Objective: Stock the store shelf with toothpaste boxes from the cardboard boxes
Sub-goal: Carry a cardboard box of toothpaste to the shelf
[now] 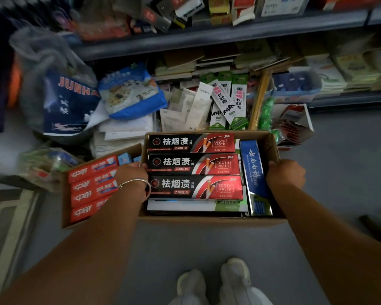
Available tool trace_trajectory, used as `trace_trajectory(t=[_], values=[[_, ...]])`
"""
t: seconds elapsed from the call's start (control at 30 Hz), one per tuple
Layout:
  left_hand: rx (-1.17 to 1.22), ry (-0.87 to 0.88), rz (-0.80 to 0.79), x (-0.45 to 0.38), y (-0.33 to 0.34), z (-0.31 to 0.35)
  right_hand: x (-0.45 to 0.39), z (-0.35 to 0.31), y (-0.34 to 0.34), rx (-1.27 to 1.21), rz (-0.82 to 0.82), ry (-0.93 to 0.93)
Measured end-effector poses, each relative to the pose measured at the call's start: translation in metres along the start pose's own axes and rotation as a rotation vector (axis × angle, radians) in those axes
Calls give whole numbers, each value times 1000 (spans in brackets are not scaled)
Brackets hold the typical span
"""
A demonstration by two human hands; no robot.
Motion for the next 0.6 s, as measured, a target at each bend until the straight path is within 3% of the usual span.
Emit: trace_trajectory(t=[0.3,0.6], values=[[79,-54,87,75,-97,55,76,-26,-86,-5,-16,-42],[106,-111,269,163,-172,84,119,-70,-170,51,-49,-265]])
Point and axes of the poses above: each hand's wrist, its own x-axis away from the middle knuckle, its own y-axis out of the palm, z = x × y, the point moved 8 cm from there along -x, towards the middle knuckle, and after that the axes turned 8 degrees about x, right-handed, at the moved point
